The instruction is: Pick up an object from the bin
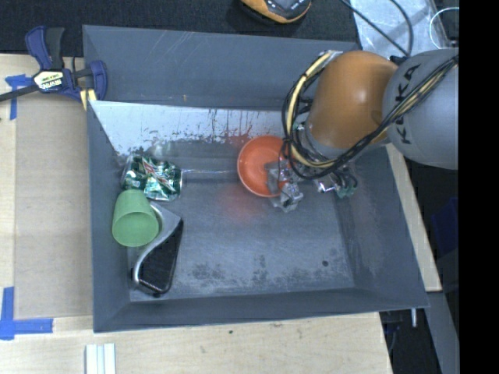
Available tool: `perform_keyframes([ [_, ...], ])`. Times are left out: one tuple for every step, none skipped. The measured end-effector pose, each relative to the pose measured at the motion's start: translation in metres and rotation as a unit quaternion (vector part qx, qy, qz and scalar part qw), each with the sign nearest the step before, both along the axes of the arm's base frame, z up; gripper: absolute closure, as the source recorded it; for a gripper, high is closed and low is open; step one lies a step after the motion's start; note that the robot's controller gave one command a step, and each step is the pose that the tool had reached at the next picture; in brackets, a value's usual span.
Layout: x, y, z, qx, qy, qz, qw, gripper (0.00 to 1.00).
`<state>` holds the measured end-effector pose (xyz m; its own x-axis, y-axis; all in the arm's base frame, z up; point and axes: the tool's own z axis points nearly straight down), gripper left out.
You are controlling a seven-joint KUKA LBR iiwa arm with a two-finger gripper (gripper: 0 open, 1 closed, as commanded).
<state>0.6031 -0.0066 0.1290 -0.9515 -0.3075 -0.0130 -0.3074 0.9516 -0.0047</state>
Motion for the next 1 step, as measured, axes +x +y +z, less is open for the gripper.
perform_keyframes([
  [0.0168,0.0152,-0.0307,0.000,-0.0055,-0.005,1.0000,1.00],
])
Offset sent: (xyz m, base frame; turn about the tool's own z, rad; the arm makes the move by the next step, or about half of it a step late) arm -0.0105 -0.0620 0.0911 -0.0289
